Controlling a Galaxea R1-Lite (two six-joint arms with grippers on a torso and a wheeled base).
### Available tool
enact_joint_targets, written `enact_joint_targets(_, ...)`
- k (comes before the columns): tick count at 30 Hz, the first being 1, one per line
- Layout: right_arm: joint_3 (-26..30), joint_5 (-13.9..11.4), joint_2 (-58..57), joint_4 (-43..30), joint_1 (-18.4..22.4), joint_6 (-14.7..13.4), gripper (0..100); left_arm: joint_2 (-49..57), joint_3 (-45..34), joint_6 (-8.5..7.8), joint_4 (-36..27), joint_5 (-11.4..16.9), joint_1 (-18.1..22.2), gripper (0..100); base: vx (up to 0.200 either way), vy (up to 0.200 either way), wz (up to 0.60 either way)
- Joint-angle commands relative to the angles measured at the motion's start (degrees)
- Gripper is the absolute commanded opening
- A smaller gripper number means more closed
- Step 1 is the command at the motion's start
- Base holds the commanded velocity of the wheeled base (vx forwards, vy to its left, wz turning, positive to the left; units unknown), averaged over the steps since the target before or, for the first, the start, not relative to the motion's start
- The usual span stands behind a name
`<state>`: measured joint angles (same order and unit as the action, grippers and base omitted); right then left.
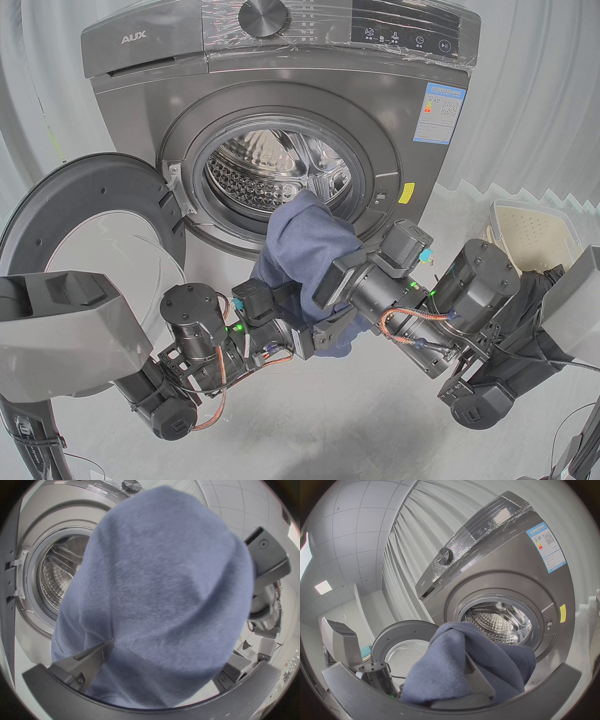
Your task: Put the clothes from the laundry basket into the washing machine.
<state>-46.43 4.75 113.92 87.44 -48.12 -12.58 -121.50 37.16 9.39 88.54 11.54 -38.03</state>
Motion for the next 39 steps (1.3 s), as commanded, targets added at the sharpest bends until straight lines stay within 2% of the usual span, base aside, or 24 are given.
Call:
enact_joint_targets(1,0.29,0.26,-0.28,0.10,-0.93,-0.08,0,-3.92,3.18,-0.07,0.05,-1.79,0.68,100,0.000,0.000,0.00)
enact_joint_targets(6,0.73,1.05,-0.28,0.10,-1.01,-0.43,0,-4.88,6.00,-0.07,0.05,-4.16,1.91,100,0.000,0.000,0.00)
enact_joint_targets(11,0.73,1.13,-0.28,0.27,-1.10,-0.69,0,-4.88,6.09,0.02,-0.12,-4.95,2.00,100,0.000,0.000,0.00)
enact_joint_targets(13,0.73,1.13,-0.28,0.27,-1.19,-0.78,0,-4.97,5.82,-0.07,0.05,-6.45,2.18,100,0.000,0.000,0.00)
enact_joint_targets(14,0.73,1.13,-0.28,0.27,-1.19,-0.78,0,-5.06,5.82,-0.07,0.05,-6.62,2.18,0,0.000,0.000,0.00)
enact_joint_targets(19,0.73,1.22,-0.45,0.27,-1.10,-0.78,0,-4.80,5.47,0.28,0.05,-6.89,2.35,0,0.000,0.000,0.00)
enact_joint_targets(25,1.26,1.22,-2.21,0.10,-0.05,-0.78,0,-4.62,5.03,-0.16,0.05,-7.06,4.37,0,0.000,0.000,0.00)
enact_joint_targets(30,4.77,1.22,-4.85,-0.17,3.29,-1.13,0,-2.69,4.50,-0.16,0.14,-7.33,7.27,0,0.000,0.000,0.00)
enact_joint_targets(35,8.29,1.13,-4.50,-0.08,7.69,-1.22,0,2.15,2.48,0.02,0.14,-7.33,7.01,0,0.000,0.000,0.00)
enact_joint_targets(39,9.96,0.69,-3.44,0.45,9.09,-1.57,0,6.28,0.20,0.11,0.05,-7.33,6.13,0,0.000,0.000,0.00)
